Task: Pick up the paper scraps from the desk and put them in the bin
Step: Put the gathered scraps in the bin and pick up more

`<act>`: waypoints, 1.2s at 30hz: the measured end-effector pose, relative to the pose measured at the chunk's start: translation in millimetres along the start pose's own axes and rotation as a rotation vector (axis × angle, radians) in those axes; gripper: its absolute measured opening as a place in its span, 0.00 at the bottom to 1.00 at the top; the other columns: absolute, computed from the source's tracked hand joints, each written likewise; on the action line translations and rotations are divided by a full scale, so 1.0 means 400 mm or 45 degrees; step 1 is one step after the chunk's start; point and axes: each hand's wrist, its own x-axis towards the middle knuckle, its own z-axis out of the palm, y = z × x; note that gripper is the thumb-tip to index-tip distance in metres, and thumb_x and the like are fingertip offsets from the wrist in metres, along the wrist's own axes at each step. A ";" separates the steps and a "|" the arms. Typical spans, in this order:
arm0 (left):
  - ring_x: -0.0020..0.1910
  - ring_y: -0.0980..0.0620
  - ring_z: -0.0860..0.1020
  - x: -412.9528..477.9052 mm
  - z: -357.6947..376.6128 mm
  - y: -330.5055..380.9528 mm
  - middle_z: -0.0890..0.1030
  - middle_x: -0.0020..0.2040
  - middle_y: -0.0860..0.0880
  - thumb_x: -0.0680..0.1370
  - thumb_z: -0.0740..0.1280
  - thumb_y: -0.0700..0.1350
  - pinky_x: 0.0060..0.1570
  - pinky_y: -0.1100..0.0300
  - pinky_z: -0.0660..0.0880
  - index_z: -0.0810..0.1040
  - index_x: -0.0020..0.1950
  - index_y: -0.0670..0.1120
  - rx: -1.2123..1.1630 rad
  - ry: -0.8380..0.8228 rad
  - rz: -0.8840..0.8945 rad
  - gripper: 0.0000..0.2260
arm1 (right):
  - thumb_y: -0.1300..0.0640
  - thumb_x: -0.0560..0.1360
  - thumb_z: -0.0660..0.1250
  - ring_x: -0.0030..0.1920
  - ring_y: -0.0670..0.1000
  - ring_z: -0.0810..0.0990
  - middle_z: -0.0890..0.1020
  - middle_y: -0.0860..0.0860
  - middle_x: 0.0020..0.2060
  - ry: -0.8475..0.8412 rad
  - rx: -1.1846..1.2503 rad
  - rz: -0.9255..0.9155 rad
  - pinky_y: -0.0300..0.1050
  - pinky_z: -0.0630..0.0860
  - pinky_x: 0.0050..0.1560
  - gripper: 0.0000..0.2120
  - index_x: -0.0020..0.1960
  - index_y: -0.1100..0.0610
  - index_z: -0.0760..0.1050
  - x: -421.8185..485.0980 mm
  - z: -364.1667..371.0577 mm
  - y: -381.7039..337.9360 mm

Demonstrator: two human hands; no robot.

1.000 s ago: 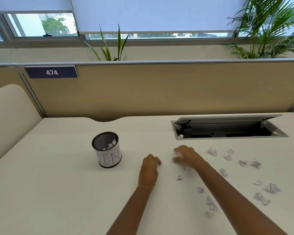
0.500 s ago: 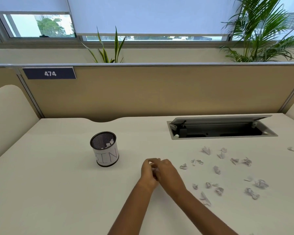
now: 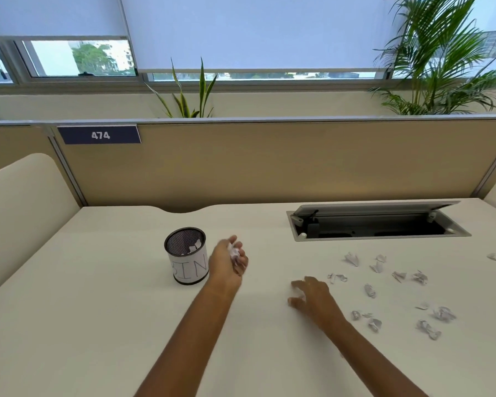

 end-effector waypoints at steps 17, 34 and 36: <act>0.58 0.42 0.74 0.173 -0.138 0.170 0.77 0.55 0.40 0.82 0.53 0.43 0.50 0.62 0.64 0.73 0.59 0.37 1.368 0.199 1.040 0.14 | 0.62 0.76 0.62 0.51 0.51 0.79 0.82 0.56 0.51 0.188 0.247 -0.297 0.38 0.72 0.50 0.09 0.52 0.60 0.79 -0.024 0.060 -0.176; 0.67 0.42 0.69 0.063 -0.222 0.026 0.71 0.67 0.39 0.78 0.57 0.31 0.65 0.52 0.69 0.68 0.67 0.37 1.271 0.250 1.412 0.17 | 0.65 0.76 0.61 0.58 0.61 0.76 0.71 0.60 0.64 0.229 0.082 -0.713 0.51 0.74 0.56 0.12 0.59 0.61 0.75 0.115 0.003 -0.528; 0.71 0.39 0.65 0.051 -0.236 0.005 0.67 0.70 0.37 0.77 0.59 0.29 0.69 0.43 0.66 0.65 0.70 0.36 1.417 0.247 1.397 0.21 | 0.65 0.76 0.61 0.62 0.60 0.74 0.67 0.58 0.69 0.254 0.147 -0.680 0.50 0.73 0.59 0.14 0.61 0.60 0.74 0.110 0.009 -0.507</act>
